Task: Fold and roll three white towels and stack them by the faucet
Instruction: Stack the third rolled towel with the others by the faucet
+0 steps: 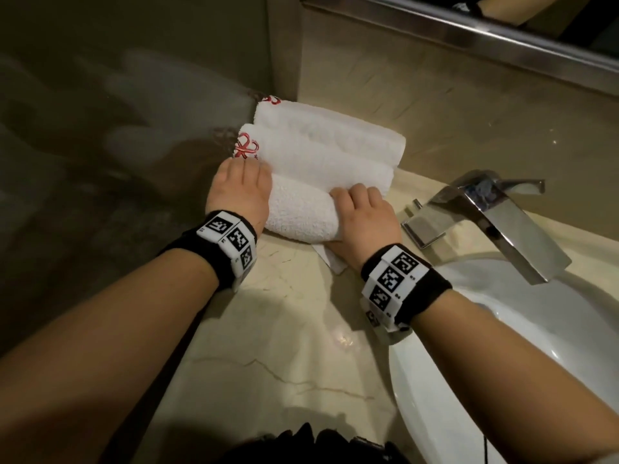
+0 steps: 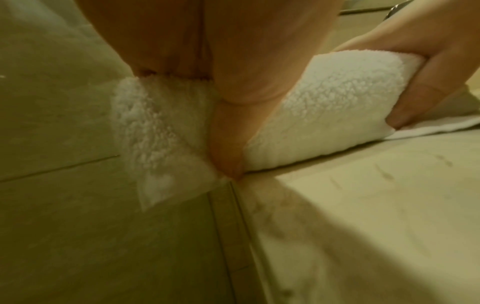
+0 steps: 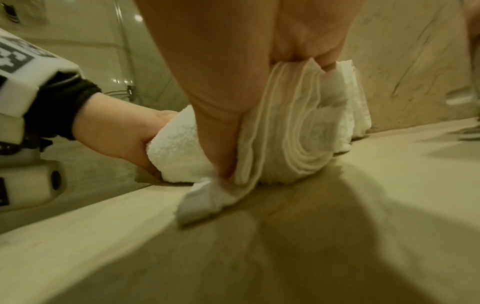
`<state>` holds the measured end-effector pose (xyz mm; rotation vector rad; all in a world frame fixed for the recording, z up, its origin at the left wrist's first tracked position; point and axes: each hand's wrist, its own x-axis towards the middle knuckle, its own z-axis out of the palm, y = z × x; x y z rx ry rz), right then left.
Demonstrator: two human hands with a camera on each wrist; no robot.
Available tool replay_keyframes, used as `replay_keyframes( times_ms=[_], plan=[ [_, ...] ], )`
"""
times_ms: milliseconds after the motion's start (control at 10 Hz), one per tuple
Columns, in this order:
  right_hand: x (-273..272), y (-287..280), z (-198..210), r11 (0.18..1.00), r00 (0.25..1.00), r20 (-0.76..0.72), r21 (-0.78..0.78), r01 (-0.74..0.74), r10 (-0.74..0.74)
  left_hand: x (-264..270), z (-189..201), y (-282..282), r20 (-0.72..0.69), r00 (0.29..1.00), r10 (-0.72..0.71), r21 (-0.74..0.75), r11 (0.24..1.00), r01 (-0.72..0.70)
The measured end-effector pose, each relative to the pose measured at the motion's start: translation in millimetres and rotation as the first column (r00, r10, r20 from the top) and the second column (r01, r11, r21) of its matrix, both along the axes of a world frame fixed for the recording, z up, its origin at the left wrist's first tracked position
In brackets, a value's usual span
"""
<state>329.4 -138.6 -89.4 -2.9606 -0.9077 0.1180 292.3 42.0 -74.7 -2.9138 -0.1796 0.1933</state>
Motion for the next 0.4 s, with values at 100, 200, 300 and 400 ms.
replay_keyframes(
  times_ms=[100,200,300,400],
  plan=[
    [-1.2,-1.3,2.5,1.000,1.000,-0.003,-0.013,0.001,-0.001,0.4,-0.5,2.7,-0.005,1.000,-0.008,0.014,1.000,0.008],
    [-6.1,-4.7,13.1,1.000,0.996,-0.085,-0.025,-0.016,0.013,-3.4,4.7,4.4,-0.021,1.000,-0.017,-0.007,1.000,0.017],
    [-8.4,-17.7,28.8,0.999,0.977,-0.213,0.028,-0.023,0.029,-8.5,13.9,8.7,-0.094,0.995,-0.017,-0.040,0.999,0.013],
    [-12.2,-46.0,55.4,0.983,0.947,-0.317,0.144,0.109,-0.059,-21.9,38.1,5.1,-0.174,0.984,0.040,-0.166,0.984,-0.069]
  ],
)
